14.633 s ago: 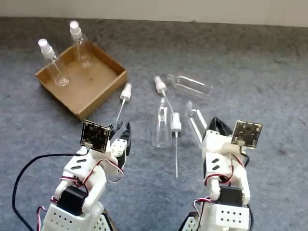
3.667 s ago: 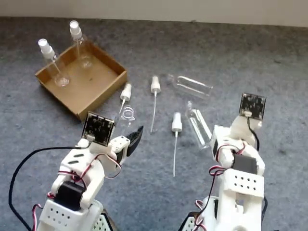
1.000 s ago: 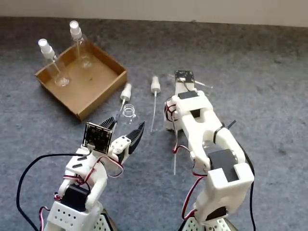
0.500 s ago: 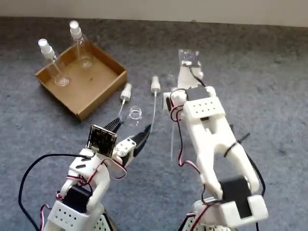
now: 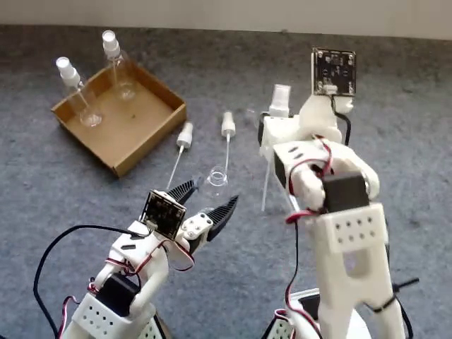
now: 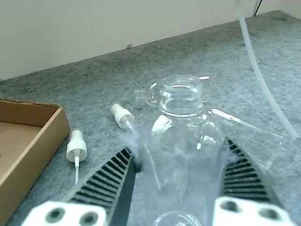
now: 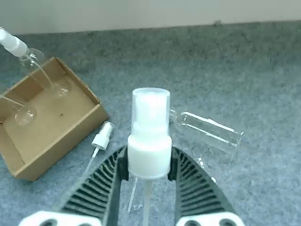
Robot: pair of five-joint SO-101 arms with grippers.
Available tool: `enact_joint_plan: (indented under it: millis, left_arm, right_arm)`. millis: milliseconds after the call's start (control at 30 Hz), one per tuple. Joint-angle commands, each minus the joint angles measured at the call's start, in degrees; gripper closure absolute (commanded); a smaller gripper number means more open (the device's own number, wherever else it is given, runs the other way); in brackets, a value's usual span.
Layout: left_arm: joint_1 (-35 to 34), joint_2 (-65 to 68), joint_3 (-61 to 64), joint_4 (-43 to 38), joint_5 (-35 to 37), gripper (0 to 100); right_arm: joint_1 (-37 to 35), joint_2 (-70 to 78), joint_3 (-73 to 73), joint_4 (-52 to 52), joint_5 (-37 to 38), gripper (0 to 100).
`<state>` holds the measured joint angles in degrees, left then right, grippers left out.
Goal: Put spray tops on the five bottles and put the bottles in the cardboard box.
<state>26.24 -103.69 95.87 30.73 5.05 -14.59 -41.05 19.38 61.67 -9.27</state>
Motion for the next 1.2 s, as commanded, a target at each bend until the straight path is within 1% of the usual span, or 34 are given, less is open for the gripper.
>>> enact_joint_plan:
  millis: [0, 267, 367, 433, 533, 733, 900, 1033, 1167]
  left_arm:
    - [2.95, -0.92, 1.27, 2.11, 0.26, 85]
    - [7.87, -0.92, 1.27, 4.48, 0.26, 85]
    - [8.04, -0.92, 1.27, 4.48, 0.26, 85]
    - [8.04, -0.92, 1.27, 4.48, 0.26, 85]
    - [8.04, -0.92, 1.27, 4.48, 0.26, 85]
    - [8.13, -0.92, 1.27, 4.48, 0.26, 85]
    - [8.13, -0.92, 1.27, 4.40, 0.26, 85]
    - [8.13, -0.92, 1.27, 4.40, 0.26, 85]
    - [8.13, -0.92, 1.27, 4.40, 0.26, 85]
  right_arm:
    - [0.57, -7.69, -2.68, 1.98, 1.67, 96.4]
    - [0.48, -19.91, -2.51, 3.12, 1.67, 96.4]
    - [-2.51, -23.16, -1.98, 3.03, 1.67, 96.4]
    - [-4.79, -25.19, 0.92, 2.07, 1.67, 96.4]
    - [-7.08, -28.70, 6.73, -4.44, 1.67, 96.4]
    - [-7.52, -36.35, 19.65, -18.59, 1.67, 96.4]
    - [-7.52, -38.29, 25.98, -24.31, 1.67, 96.4]
    - [-7.52, -38.29, 28.00, -29.14, 1.58, 96.4]
    - [-7.52, -38.29, 28.00, -29.85, 1.58, 96.4]
